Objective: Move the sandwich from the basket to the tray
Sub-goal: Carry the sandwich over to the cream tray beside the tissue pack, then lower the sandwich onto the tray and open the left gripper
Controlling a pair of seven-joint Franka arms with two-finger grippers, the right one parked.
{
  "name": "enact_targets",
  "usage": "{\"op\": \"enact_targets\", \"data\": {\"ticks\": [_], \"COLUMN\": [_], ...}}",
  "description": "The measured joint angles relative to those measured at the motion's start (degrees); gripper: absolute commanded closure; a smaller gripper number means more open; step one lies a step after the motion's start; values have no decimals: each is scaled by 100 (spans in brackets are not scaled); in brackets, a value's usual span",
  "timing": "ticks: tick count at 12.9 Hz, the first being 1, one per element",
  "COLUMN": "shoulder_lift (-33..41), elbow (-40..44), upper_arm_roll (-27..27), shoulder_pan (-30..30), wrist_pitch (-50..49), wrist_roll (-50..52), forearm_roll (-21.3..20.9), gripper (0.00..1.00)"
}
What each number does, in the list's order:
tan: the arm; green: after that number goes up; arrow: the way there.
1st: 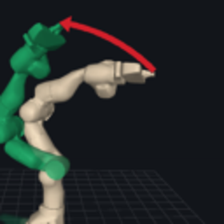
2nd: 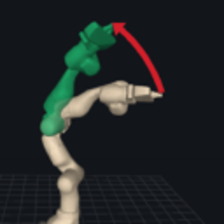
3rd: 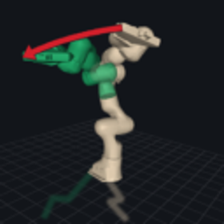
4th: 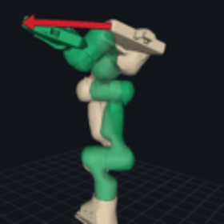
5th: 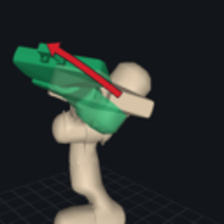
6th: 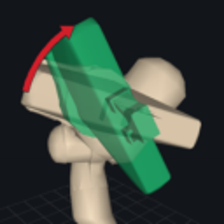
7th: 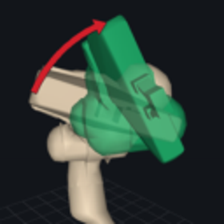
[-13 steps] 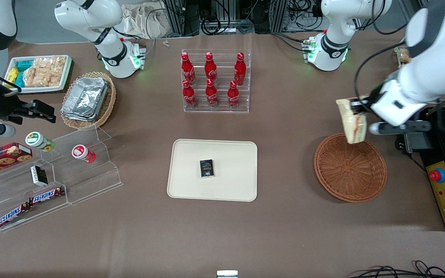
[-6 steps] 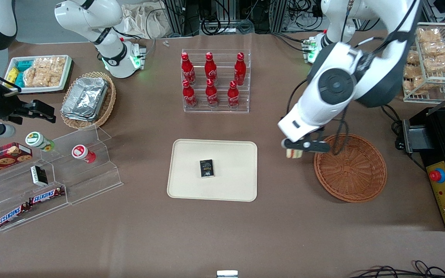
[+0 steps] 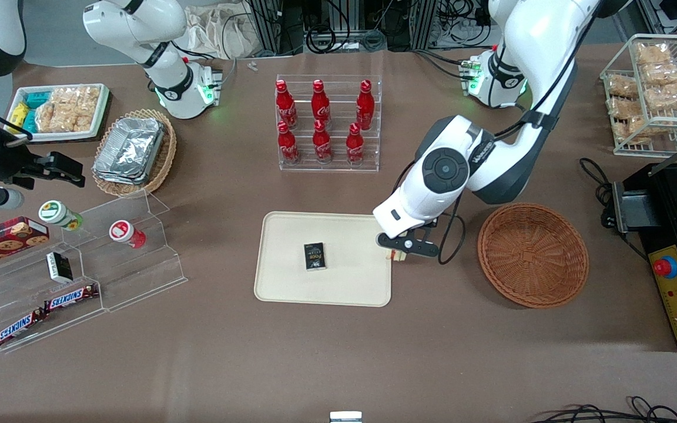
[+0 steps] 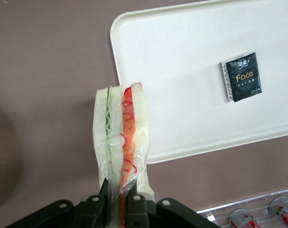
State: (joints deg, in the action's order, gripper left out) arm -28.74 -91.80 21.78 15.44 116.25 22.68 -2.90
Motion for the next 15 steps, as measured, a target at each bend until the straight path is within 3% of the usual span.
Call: {"op": "enact_targets", "data": {"ticks": [7,14,15], "shoulder_lift": [-789,-1175,-1205], "elbow": [63,126,153], "upper_arm_roll": [-8,-60,-80], "shoulder_pan": [326,345,345], "wrist_pitch": [750,1679,1680], "wrist_roll": [490,574,574], "forearm_roll": [-670,-714,-716], "gripper": [100,100,92]}}
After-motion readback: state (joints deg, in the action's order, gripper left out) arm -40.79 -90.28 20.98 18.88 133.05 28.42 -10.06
